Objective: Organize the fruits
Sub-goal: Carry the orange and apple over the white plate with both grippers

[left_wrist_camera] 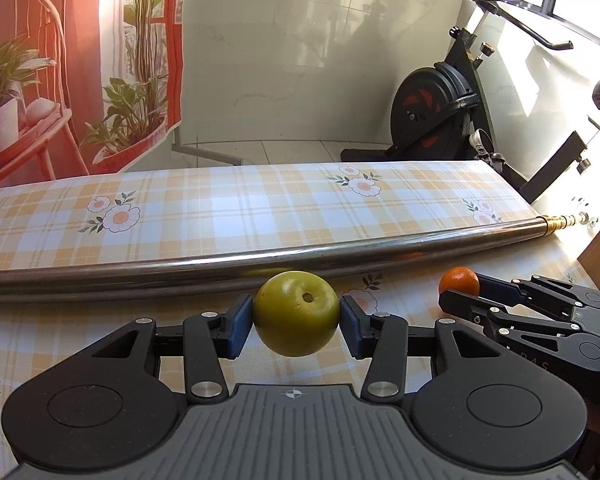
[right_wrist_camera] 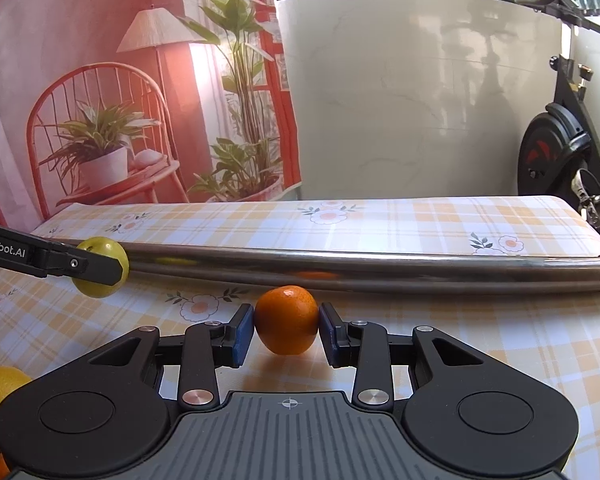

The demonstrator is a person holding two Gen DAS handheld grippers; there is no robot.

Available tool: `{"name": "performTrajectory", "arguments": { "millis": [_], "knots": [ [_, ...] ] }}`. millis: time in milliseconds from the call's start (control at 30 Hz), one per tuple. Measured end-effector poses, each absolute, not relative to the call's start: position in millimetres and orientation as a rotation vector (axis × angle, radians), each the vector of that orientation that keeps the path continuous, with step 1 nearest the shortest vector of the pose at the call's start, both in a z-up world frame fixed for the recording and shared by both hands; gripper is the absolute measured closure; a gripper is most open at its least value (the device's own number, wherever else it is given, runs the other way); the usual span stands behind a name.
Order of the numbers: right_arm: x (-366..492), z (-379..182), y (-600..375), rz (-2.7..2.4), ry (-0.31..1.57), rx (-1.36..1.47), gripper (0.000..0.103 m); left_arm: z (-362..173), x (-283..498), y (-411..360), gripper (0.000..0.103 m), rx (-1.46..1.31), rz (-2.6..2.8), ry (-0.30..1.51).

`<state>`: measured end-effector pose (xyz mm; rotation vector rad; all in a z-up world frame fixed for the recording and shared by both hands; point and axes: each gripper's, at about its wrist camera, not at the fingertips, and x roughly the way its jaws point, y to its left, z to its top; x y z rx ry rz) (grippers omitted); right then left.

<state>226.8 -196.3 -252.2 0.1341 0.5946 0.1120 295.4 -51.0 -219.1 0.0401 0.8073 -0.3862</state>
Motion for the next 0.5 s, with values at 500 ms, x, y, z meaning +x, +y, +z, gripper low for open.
{"name": "performTrajectory", "arguments": {
  "millis": [500],
  "knots": [
    [187.7,-226.8,-200.6,0.070,0.573,0.274,0.071,-178.5,244.1,-36.2,0.054,0.051,-0.367,0.744]
  ]
}}
